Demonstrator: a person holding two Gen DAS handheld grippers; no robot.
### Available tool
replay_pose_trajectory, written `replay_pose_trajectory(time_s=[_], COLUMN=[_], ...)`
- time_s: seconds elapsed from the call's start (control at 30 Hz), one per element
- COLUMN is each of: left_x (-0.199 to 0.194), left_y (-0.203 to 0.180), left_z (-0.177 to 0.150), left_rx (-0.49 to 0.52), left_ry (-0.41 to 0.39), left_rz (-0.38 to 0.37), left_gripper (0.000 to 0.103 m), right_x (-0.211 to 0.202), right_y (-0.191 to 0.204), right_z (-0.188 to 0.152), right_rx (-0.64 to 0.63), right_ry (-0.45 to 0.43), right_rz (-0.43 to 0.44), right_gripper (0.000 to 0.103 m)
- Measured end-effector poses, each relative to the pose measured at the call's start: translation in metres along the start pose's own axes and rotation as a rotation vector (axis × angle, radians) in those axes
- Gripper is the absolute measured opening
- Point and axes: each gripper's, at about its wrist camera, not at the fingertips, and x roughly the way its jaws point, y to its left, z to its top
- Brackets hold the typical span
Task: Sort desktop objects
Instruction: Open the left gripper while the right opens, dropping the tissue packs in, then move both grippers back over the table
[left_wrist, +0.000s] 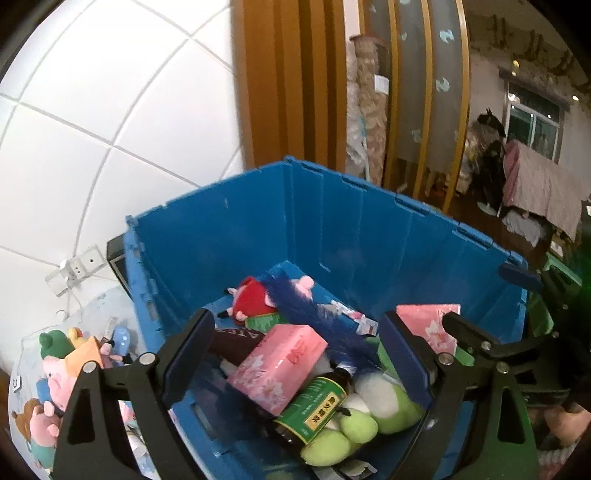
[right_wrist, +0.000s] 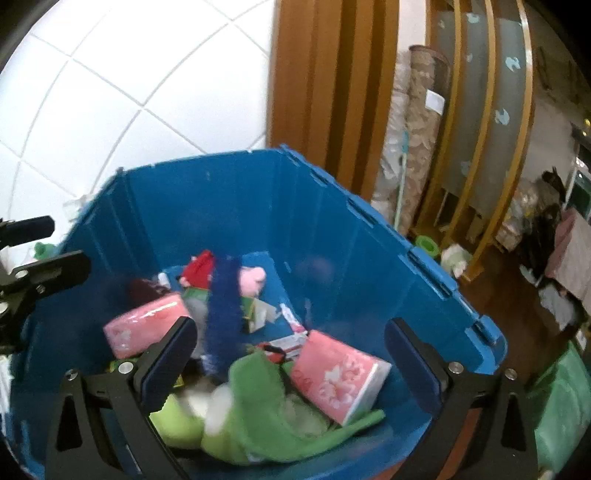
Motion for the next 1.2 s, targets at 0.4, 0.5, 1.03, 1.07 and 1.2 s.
replay_pose_trajectory(time_s=[0.4,0.5,1.03,1.07,1.2], left_x=[-0.062,-0.077,-0.128,-0.130,-0.130], left_y=[0.052,0.071,0.162,0.166,0.182], left_z=[-0.035,-0.049,-0.113,-0.118,-0.137], left_rx=[-0.058,-0.075,-0.169,-0.174,-0.188], left_ry=[-0.089,-0.100,-0.117,-0.115,-0.090], left_rz=[0.066,0.092,0.204,0.213,0.254], left_gripper=[0.091,0.091,0.091,0.091,0.091], right_x=[-0.057,-0.068,-0.101,-0.100,-0.090], right_y=[0.069,0.092,0.206,0.212,0.235], right_z=[-0.001,-0.003,-0.015,-0.016,-0.024], right_rx=[-0.079,-0.110,-0.193,-0.196,-0.202], right_ry=[-0.080,-0.091,-0.126,-0.124,-0.105], right_rz=[0.058,0.088,0.228,0.241,0.310], right_gripper=[0.103,0.103,0.103,0.103,0.103])
